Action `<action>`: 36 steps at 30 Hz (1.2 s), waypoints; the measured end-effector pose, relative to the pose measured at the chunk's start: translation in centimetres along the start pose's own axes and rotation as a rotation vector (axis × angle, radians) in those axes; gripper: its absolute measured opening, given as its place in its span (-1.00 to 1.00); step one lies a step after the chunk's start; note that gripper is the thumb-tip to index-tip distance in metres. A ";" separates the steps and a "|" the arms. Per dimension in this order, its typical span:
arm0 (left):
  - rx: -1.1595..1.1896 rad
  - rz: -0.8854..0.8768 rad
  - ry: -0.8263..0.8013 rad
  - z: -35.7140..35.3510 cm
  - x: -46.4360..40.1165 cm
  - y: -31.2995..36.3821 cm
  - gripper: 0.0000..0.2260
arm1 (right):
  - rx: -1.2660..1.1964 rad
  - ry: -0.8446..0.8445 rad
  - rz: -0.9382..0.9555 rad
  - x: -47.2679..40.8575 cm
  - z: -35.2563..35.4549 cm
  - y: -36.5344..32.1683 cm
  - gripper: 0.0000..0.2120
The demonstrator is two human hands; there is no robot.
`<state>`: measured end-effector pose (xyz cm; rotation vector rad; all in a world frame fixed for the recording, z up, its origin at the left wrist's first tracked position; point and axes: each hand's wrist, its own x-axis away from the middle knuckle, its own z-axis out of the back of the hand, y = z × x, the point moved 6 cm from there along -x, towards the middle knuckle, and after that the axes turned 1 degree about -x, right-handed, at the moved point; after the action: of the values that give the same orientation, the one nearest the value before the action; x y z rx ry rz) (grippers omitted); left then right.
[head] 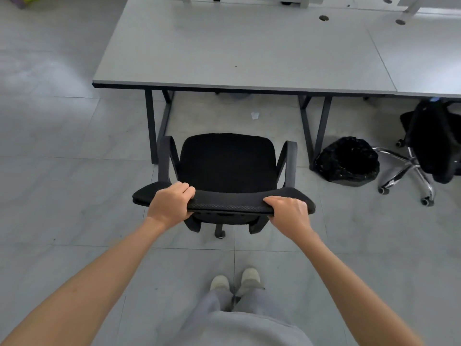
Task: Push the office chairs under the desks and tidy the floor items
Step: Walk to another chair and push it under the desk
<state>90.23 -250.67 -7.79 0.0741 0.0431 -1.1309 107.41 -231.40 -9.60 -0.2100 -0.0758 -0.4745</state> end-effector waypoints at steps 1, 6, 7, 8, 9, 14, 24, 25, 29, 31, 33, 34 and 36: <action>0.018 0.015 0.001 0.0 0.3 -0.8 -0.73 | -0.026 0.021 -0.001 0.8 -0.3 -0.9 -0.76; 0.068 0.043 -0.028 0.1 1.0 -3.7 -0.72 | -0.070 0.145 -0.025 3.7 -0.9 -5.4 -0.72; 0.074 0.044 -0.035 0.2 1.0 -3.8 -0.72 | -0.054 0.155 -0.024 3.9 -1.0 -5.8 -0.71; 0.080 0.046 -0.033 0.3 1.0 -3.7 -0.73 | -0.047 0.162 -0.019 4.1 -1.1 -5.9 -0.70; 0.086 0.049 -0.024 0.4 1.0 -3.4 -0.72 | -0.044 0.166 -0.015 4.3 -1.1 -5.6 -0.68; 0.090 0.057 0.024 0.5 1.7 0.2 -0.70 | -0.039 0.159 0.029 5.3 -0.4 -2.2 -0.55; 0.029 0.008 0.016 0.4 -0.6 5.2 -0.64 | -0.016 0.147 0.120 1.4 3.1 4.0 -0.54; 0.017 0.010 0.015 0.2 -0.6 5.3 -0.63 | -0.018 0.162 0.124 1.4 2.8 4.0 -0.55; -0.014 0.020 0.069 0.6 -2.2 3.8 -0.66 | -0.018 0.204 0.101 0.3 2.3 4.1 -0.59; 0.000 0.031 0.073 0.8 -3.1 3.0 -0.68 | -0.014 0.221 0.092 -0.5 2.4 4.2 -0.63; 0.006 0.040 0.071 0.6 -4.2 2.8 -0.68 | 0.004 0.242 0.097 -1.4 2.6 4.8 -0.68; 0.008 0.043 0.068 0.4 -5.0 2.8 -0.68 | 0.013 0.248 0.090 -2.1 2.9 5.3 -0.69; 0.025 0.057 0.052 0.3 -7.1 2.9 -0.66 | 0.021 0.231 0.053 -3.9 3.7 6.7 -0.68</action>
<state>89.87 -243.07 -6.85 0.1265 0.0728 -1.0730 106.95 -223.03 -7.68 -0.1350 0.1499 -0.4419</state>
